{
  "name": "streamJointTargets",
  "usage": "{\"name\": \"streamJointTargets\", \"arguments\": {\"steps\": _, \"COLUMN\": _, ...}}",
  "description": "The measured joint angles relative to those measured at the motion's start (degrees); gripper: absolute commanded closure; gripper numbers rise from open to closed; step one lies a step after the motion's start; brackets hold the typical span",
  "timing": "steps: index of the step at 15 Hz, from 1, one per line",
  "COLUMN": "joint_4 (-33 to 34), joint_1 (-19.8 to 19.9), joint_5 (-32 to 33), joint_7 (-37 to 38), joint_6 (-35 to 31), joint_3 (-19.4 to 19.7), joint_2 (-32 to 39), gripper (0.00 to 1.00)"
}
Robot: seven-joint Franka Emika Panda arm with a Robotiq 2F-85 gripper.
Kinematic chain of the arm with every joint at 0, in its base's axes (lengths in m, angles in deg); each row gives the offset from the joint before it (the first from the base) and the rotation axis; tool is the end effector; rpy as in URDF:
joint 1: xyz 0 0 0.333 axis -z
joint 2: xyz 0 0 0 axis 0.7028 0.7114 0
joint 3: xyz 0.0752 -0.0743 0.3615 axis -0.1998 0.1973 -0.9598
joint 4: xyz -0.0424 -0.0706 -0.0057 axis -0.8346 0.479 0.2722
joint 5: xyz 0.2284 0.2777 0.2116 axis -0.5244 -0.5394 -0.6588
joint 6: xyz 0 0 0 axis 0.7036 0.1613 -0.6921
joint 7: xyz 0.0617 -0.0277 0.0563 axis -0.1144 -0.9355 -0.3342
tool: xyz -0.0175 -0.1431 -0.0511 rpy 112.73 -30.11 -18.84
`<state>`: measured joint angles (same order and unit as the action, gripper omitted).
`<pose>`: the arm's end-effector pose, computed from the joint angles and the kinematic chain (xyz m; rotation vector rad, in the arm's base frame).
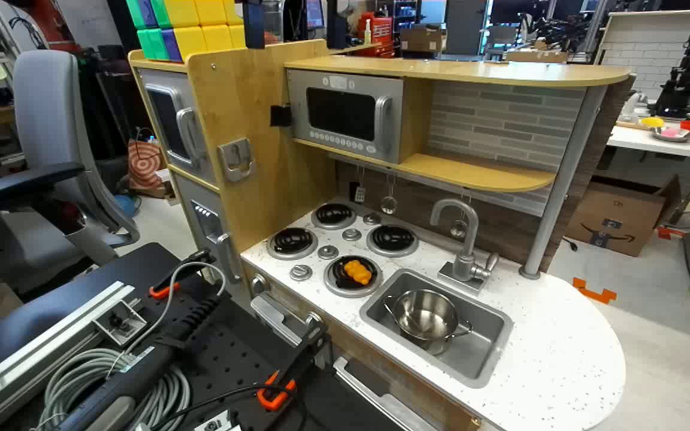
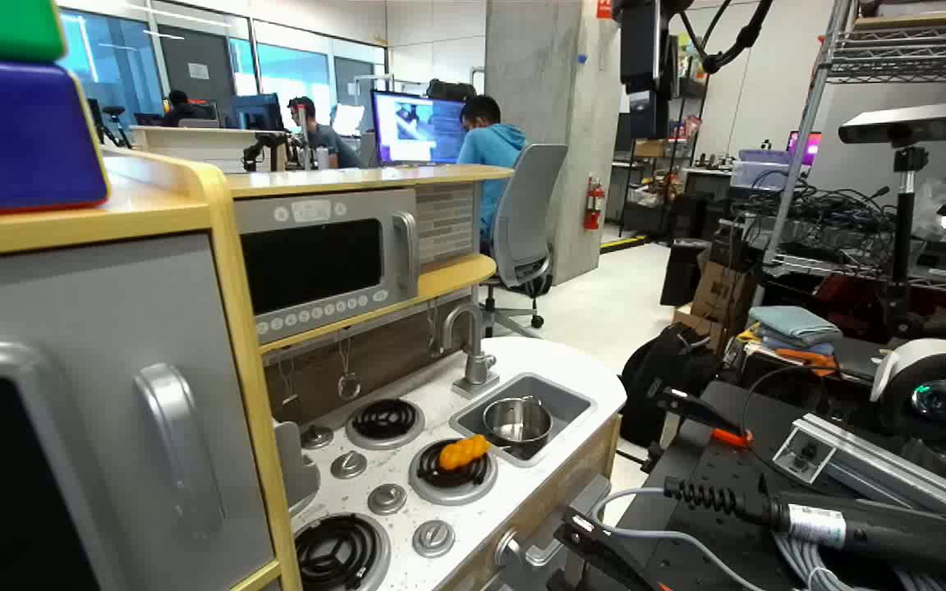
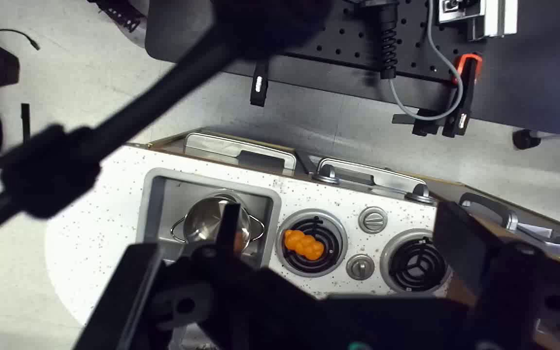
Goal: Remove the orange object from the stove and put it inside the silver pot in the sink
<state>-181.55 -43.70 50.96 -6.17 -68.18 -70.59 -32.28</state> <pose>0.4435 -0.0605 0.4577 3.0816 0.3450 -0.2375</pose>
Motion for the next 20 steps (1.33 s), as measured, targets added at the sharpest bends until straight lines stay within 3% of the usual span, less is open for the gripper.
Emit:
{"name": "streamJointTargets", "arguments": {"steps": 9, "joint_4": -0.9, "joint_1": 0.0, "joint_5": 0.0, "joint_7": 1.5, "joint_6": -2.0, "joint_3": -0.1, "joint_2": 1.1, "gripper": 0.00}}
{"name": "streamJointTargets", "arguments": {"steps": 17, "joint_4": -14.4, "joint_1": 0.2, "joint_5": -3.3, "joint_7": 3.7, "joint_6": -37.2, "joint_3": -0.2, "joint_2": 12.1, "gripper": 0.00}}
{"name": "streamJointTargets", "arguments": {"steps": 20, "joint_4": -16.4, "joint_1": 0.1, "joint_5": -5.0, "joint_7": 4.8, "joint_6": -49.1, "joint_3": -1.1, "joint_2": 18.1, "gripper": 0.00}}
